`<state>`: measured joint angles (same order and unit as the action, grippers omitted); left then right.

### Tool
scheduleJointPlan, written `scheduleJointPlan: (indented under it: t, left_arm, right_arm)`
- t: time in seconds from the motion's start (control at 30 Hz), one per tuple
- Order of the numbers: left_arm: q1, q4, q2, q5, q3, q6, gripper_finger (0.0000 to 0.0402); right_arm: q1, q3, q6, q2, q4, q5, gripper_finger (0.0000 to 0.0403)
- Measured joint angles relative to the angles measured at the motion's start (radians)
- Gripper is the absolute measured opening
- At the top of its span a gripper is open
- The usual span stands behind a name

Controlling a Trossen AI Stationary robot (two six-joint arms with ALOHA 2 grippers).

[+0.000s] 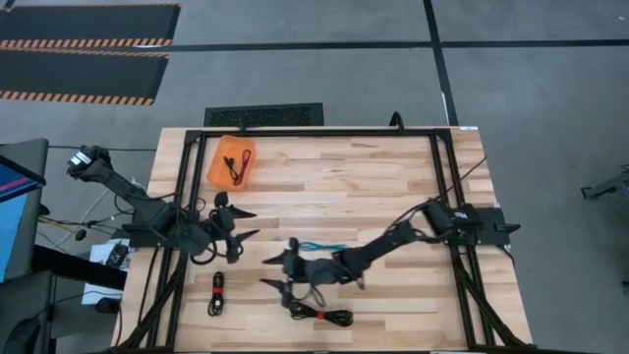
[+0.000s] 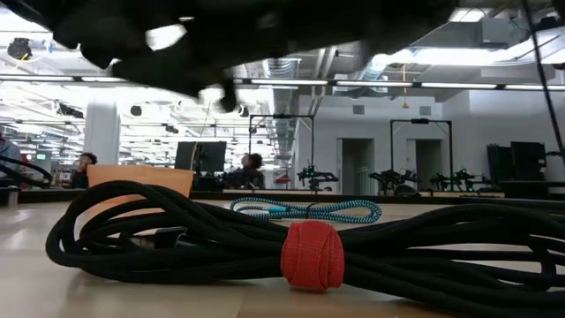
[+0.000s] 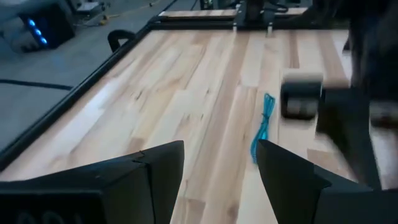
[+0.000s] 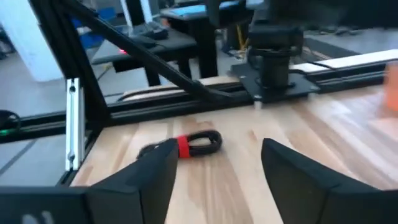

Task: Pick and place USB-C Cables
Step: Put the blue charger cable into the orange bin

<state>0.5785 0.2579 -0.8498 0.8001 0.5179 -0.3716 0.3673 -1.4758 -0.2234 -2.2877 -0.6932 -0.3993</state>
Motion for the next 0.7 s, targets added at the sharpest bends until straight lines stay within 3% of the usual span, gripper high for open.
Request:
scheduleJointPlan:
  t: [0.13,0.33,0.53,0.63,0.7]
  left_arm:
    - [0.003,0.067,0.022,-0.001,0.045,-0.045,0.0192]
    - [0.055,0.313,0.060,-0.004,0.132,-0.178,0.0192]
    - [0.086,0.408,0.054,0.028,0.132,-0.265,0.0192]
    - [0.086,0.418,0.047,0.032,0.132,-0.271,0.0192]
    - [0.086,0.420,0.046,0.034,0.132,-0.269,0.0192]
  right_arm:
    - [-0.033,-0.184,0.012,-0.101,0.124,0.081,0.0267]
    - [-0.055,-0.443,0.014,-0.217,0.465,0.129,0.0268]
    - [-0.054,-0.593,-0.111,-0.246,0.961,0.065,0.0268]
    - [-0.049,-0.615,-0.178,-0.188,1.260,0.045,0.0268]
    - [-0.033,-0.618,-0.188,-0.138,1.398,-0.021,0.0267]
